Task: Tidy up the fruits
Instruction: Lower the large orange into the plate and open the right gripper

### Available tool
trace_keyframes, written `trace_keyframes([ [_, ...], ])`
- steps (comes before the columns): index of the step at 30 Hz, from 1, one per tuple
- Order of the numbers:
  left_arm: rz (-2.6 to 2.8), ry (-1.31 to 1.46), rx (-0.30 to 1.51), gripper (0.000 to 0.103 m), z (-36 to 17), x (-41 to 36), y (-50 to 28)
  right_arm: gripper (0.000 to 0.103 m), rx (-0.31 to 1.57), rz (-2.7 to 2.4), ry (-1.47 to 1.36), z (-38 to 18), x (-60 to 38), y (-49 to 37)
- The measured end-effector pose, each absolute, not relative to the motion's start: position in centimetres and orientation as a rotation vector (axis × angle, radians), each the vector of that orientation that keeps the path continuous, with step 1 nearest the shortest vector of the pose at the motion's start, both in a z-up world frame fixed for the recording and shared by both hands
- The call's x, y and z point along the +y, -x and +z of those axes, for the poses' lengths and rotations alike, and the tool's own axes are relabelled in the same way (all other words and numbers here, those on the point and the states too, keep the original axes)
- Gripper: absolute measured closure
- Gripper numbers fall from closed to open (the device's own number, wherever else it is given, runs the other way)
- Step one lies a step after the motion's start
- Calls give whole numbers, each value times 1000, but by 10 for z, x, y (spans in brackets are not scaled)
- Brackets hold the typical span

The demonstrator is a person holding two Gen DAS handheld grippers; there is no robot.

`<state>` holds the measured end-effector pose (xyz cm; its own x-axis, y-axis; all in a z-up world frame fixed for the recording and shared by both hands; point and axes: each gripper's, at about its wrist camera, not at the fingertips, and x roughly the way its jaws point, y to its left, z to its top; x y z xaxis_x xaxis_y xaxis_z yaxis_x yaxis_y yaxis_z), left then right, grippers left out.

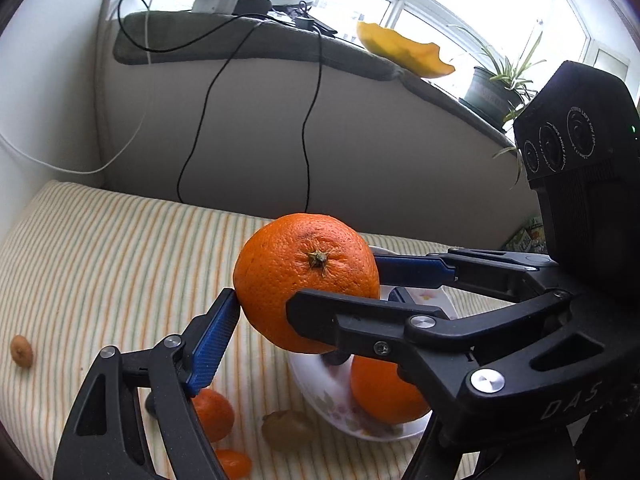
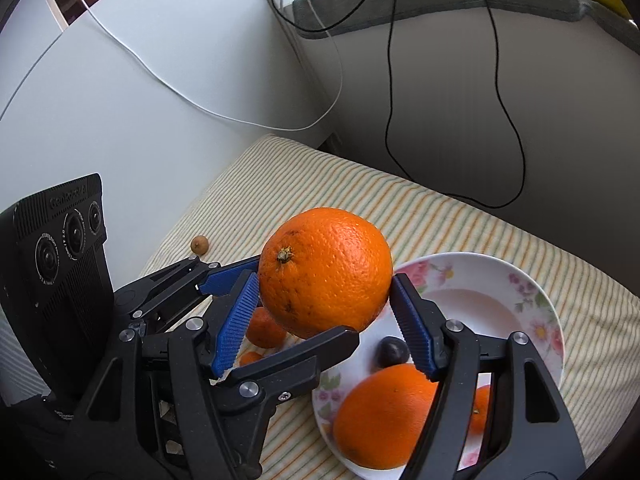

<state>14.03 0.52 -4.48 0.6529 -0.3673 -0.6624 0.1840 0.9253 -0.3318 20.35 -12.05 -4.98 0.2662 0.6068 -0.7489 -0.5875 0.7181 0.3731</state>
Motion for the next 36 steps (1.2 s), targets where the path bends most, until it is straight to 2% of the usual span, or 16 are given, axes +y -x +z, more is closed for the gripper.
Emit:
trace_keyframes([
  [19,-415,189,892,28,-63,-59,-181,32,1062,693,-112,-74,-192,-217],
  [33,-423,160,926,28,-71,-77,-191,31,1104,672,-159,-87,-202,-223],
  [36,-420,129,893,27,-66,-81,-186,31,1066,653,-153,-82,-204,-222],
])
